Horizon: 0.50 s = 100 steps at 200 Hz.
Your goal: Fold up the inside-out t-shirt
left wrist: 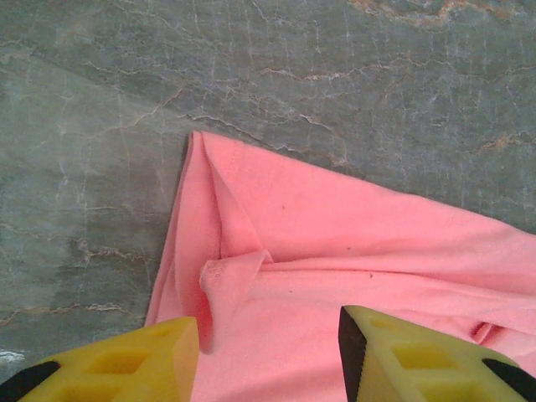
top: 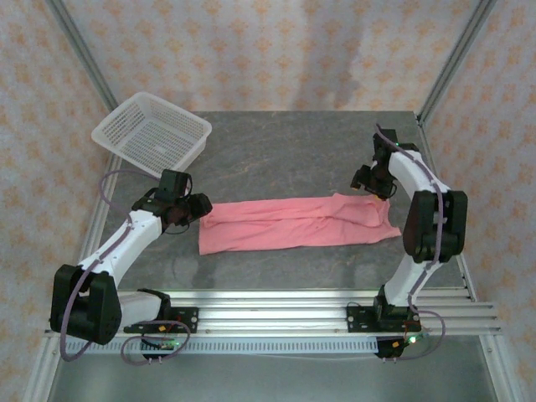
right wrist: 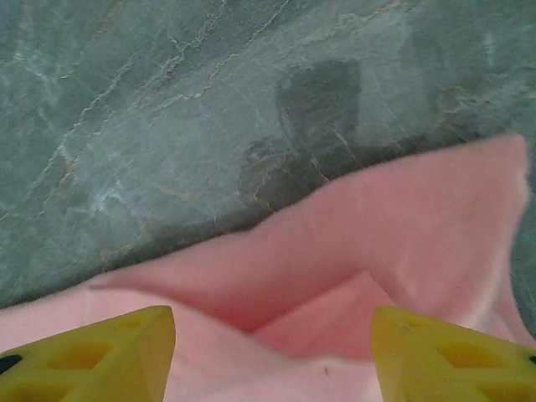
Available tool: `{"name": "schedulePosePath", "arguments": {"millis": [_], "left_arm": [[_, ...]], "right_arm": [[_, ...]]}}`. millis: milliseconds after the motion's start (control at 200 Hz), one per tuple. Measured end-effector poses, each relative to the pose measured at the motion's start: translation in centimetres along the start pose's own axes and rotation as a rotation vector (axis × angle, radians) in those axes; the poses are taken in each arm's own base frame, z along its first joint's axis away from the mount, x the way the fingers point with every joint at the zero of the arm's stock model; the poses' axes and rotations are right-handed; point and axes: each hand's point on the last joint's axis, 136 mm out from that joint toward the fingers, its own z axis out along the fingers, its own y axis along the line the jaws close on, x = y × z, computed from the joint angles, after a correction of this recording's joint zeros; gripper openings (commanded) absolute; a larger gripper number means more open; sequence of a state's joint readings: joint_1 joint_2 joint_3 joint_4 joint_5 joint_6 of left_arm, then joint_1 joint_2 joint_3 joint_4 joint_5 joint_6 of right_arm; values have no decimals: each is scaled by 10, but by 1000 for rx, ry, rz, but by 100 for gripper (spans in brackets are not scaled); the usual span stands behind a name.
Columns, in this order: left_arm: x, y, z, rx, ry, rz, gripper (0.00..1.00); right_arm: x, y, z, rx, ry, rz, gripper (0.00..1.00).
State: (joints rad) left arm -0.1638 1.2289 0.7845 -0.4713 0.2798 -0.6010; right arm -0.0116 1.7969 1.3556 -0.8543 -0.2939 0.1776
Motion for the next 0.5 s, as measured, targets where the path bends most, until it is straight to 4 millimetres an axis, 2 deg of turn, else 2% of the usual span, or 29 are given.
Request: {"name": "schedulePosePath", "arguments": {"millis": [60,185,375,435,500], "left_arm": [[0,0,0,0,1,0,48],[0,0,0,0,1,-1,49],[1,1,2,-6,7,-2,49],[1,1,2,-6,8,-2,49],[2,1,2,-7,8,-2,49]], "right_arm": [[2,1,10,-3,33,-1,45],[10,0,18,-3,84,-9,0],[15,5,4,-30,89,-9,0],[28,2,-3,-44,87,3,0],[53,-3,-11,-59,88,26,0]]}}
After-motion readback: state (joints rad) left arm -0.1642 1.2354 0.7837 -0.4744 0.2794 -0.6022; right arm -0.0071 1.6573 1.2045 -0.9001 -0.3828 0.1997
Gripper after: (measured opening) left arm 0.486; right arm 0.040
